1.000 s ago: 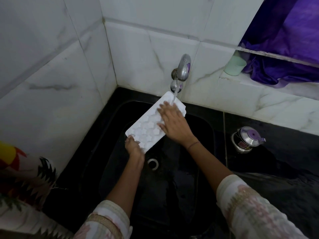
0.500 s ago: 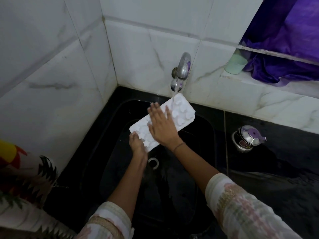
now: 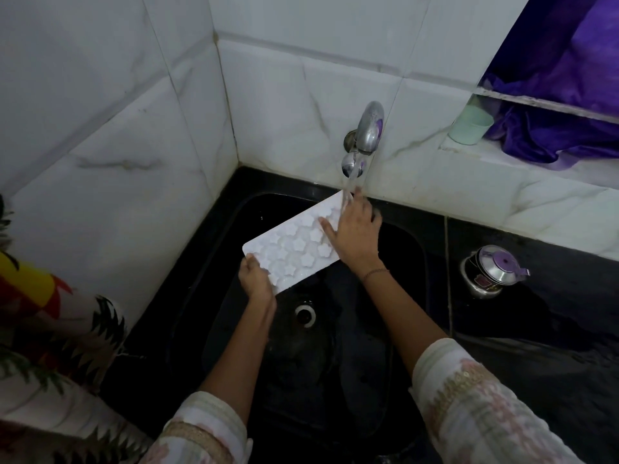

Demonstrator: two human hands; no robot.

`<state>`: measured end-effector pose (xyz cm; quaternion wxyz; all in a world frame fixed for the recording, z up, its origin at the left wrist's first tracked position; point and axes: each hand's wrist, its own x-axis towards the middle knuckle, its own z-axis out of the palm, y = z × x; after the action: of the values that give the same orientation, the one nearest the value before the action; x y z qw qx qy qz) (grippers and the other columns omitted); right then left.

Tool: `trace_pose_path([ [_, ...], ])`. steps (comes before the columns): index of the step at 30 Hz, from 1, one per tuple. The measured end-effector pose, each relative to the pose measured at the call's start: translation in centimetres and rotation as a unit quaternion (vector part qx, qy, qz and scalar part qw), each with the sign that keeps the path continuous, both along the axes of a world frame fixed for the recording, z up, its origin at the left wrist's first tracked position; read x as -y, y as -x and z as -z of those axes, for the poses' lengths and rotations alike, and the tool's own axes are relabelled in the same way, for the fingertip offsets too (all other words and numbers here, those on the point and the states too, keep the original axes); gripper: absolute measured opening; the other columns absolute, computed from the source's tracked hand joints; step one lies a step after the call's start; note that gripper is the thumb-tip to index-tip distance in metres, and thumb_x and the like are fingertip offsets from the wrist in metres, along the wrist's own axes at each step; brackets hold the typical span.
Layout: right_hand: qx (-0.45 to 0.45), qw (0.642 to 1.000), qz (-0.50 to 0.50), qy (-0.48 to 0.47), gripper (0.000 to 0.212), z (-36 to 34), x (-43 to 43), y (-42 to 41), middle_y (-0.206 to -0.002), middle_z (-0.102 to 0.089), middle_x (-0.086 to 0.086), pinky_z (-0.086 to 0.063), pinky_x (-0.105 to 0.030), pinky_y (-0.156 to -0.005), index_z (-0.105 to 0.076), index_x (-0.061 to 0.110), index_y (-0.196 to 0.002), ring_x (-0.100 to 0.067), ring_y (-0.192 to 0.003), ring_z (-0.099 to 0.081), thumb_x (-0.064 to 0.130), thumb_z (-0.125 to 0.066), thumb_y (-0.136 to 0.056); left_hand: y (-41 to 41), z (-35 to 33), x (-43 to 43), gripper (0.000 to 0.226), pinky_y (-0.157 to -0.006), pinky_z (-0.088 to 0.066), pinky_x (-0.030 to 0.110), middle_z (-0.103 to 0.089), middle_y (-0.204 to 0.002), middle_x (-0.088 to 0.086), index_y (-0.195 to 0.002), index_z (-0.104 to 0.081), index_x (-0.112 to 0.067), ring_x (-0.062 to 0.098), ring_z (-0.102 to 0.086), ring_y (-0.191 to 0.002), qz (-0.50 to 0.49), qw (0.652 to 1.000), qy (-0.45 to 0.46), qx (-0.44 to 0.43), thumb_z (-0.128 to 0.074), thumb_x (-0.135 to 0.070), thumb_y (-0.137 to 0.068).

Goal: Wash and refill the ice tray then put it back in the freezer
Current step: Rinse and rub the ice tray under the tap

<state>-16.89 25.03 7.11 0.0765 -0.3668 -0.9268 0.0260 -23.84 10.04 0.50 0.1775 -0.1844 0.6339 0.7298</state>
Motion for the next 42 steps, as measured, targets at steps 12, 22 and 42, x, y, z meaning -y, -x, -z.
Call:
trace_pose_path([
  [12, -0.371, 0.794, 0.231, 0.422, 0.058, 0.1, 0.9, -0.6, -0.135, -0.049, -0.005, -0.016, -0.047, -0.112, -0.051, 0.019, -0.128, -0.026, -0.13, -0.036, 0.058, -0.023, -0.096, 0.7, 0.5, -0.2, 0.056, -0.087, -0.053, 0.043, -0.061, -0.121, 0.007, -0.13, -0.051, -0.017, 0.026, -0.061, -0.103, 0.045, 0.99, -0.045, 0.127, -0.032, -0.057, -0.095],
  [22, -0.524, 0.693, 0.118, 0.481, 0.013, 1.4, 2.6, -2.9, -0.091, -0.047, -0.003, -0.037, -0.025, -0.079, -0.048, 0.017, -0.073, -0.014, -0.085, -0.044, 0.021, -0.039, -0.083, 0.7, -2.8, -2.0, 0.099, -0.099, -0.037, 0.065, -0.042, -0.134, 0.019, -0.143, -0.031, -0.017, 0.043, -0.043, -0.125, -0.012, 0.899, -0.39, 0.198, -0.023, -0.086, -0.073],
  [42, -0.364, 0.819, 0.131, 0.424, 0.051, -4.2, -4.2, 3.4, -0.123, -0.054, -0.013, -0.044, -0.032, -0.089, -0.032, 0.002, -0.135, -0.024, -0.107, -0.055, 0.039, -0.037, -0.1, -2.5, -3.4, -5.9, 0.048, -0.088, -0.053, 0.049, -0.061, -0.125, 0.008, -0.137, -0.042, -0.023, 0.029, -0.063, -0.105, 0.027, 0.963, -0.227, 0.14, -0.039, -0.048, -0.097],
])
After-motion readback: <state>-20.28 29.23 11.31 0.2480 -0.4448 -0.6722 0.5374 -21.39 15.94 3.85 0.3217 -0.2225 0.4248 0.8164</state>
